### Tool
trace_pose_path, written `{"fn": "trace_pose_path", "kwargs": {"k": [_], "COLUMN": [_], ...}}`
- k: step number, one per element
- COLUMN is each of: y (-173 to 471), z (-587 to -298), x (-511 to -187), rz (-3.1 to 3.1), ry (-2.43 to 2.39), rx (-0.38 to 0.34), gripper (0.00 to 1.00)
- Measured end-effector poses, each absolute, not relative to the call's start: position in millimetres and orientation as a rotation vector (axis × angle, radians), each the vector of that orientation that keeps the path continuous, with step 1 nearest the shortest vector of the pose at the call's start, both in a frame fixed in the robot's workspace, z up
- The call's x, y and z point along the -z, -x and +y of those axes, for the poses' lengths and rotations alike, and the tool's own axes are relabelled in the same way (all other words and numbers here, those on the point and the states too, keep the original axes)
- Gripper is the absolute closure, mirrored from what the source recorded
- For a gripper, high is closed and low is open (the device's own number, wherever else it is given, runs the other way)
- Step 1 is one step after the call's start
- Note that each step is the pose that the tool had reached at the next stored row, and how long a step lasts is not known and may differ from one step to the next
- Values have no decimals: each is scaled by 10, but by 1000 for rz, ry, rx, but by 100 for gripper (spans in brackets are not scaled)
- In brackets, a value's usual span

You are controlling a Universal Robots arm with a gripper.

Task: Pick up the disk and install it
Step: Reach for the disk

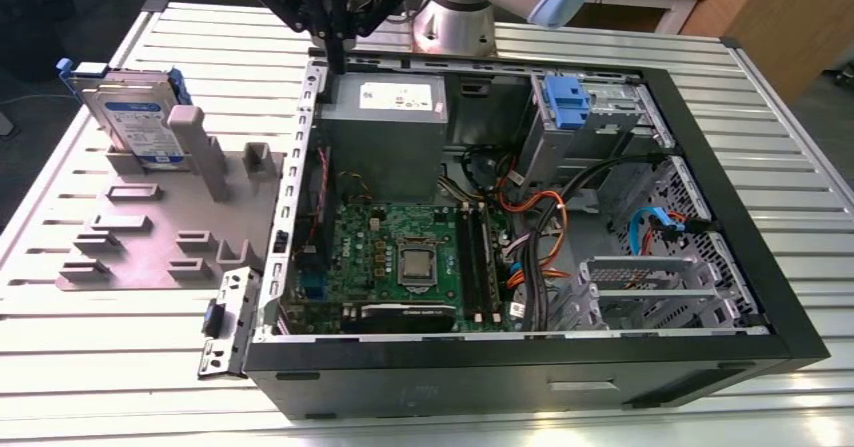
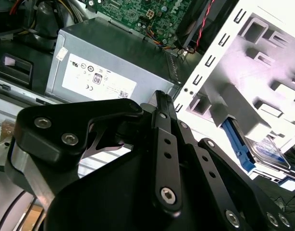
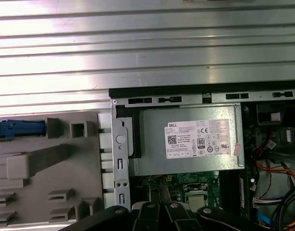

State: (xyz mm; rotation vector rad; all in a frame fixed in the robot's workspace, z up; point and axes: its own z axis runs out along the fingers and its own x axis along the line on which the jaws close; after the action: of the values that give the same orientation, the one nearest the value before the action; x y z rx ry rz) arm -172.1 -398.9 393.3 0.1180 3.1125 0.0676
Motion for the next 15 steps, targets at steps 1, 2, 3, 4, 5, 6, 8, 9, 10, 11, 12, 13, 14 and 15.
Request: {"fn": "trace_pose_path", "kwargs": {"k": [1, 2, 3, 4, 5, 6, 8, 9, 10, 11, 12, 13, 14, 15], "y": [1723, 1725, 1727, 1730, 1732, 1734, 1739, 1741, 1743, 1746, 1748, 1751, 1753, 1754], "z": [-3989, -3989, -3989, -3989, -3989, -3989, -3989, -3989, -3989, -3989, -3989, -3989, -3989, -3989], "x": [-3933, -3933, -3933, -3933, -3933, -3933, -3933, -3933, -3933, -3933, -3933, -3933, -3933, -3933], "rz": [3112, 3113, 3113, 3113, 3113, 3113, 3113, 3113, 3113, 3113, 3113, 3113, 3112, 3112], "ry": [-118, -118, -118, -118, -118, -118, -118, -118, -118, -118, -118, -118, -118, -118], "rx": [-68, -68, -68, -68, -68, -68, -68, -68, -68, -68, -68, -68, -68, -68], "gripper": [89, 89, 89, 89, 89, 89, 89, 89, 89, 89, 89, 89, 89, 89]}}
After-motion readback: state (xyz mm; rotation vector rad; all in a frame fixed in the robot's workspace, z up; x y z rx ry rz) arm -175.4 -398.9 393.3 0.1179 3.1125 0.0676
